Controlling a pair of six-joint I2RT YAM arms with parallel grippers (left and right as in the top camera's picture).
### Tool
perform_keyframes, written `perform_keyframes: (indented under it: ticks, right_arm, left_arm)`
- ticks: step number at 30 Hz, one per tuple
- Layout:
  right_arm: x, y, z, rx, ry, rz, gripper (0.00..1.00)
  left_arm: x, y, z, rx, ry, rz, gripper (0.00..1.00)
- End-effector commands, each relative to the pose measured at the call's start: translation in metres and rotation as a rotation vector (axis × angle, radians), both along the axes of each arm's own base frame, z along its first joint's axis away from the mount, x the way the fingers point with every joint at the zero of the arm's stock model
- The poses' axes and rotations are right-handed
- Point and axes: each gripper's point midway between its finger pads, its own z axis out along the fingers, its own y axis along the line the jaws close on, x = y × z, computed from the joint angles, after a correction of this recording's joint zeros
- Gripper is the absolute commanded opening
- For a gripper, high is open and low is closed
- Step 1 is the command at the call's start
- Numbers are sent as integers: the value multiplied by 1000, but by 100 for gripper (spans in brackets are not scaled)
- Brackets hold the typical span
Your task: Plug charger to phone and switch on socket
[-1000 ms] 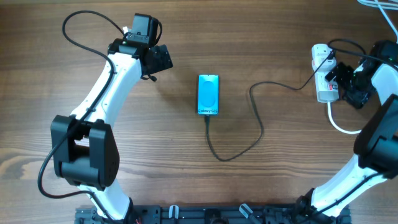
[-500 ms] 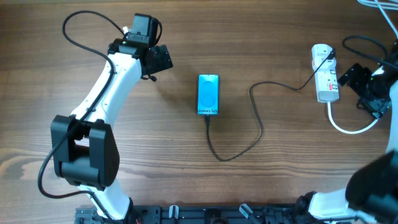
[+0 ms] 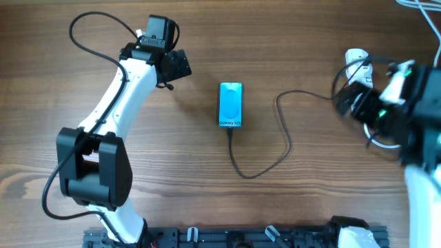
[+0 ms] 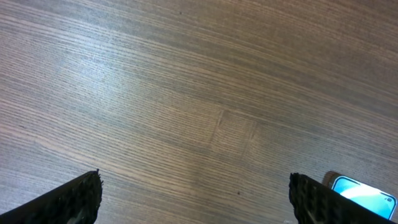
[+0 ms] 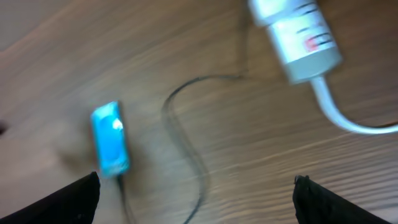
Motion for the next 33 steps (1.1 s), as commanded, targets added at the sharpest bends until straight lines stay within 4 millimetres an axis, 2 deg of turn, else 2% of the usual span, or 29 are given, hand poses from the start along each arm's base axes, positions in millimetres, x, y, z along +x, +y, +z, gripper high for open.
perform_keyframes:
  ticks: [1, 3, 6, 10, 19, 24, 28, 31, 33]
  right_arm:
    - [-21, 35, -10, 45, -15, 91, 100]
    - [-29, 43, -14, 47, -14, 123, 100]
    - [-31, 45, -15, 48, -10, 130, 100]
    - [-29, 45, -18, 47, 4, 130, 100]
    - [-20, 45, -39, 39, 96, 129, 100]
    - [-12, 46, -47, 5, 108, 182, 100]
    - [-2, 47, -40, -19, 48, 217, 100]
    - [5, 47, -20, -75, -83, 283, 100]
    - [3, 47, -15, -93, -129, 301, 100]
  left_arm:
    - [-1, 3, 1, 13, -4, 15, 100]
    - [-1, 3, 1, 13, -4, 15, 100]
    - [-1, 3, 1, 13, -4, 15, 100]
    - [-1, 3, 1, 13, -3, 15, 100]
    - [-1, 3, 1, 13, -4, 15, 100]
    - [-1, 3, 1, 13, -3, 15, 100]
    - [-1, 3, 1, 13, -3, 15, 100]
    - [-1, 3, 1, 13, -3, 15, 100]
    - [-1, 3, 1, 13, -3, 15, 100]
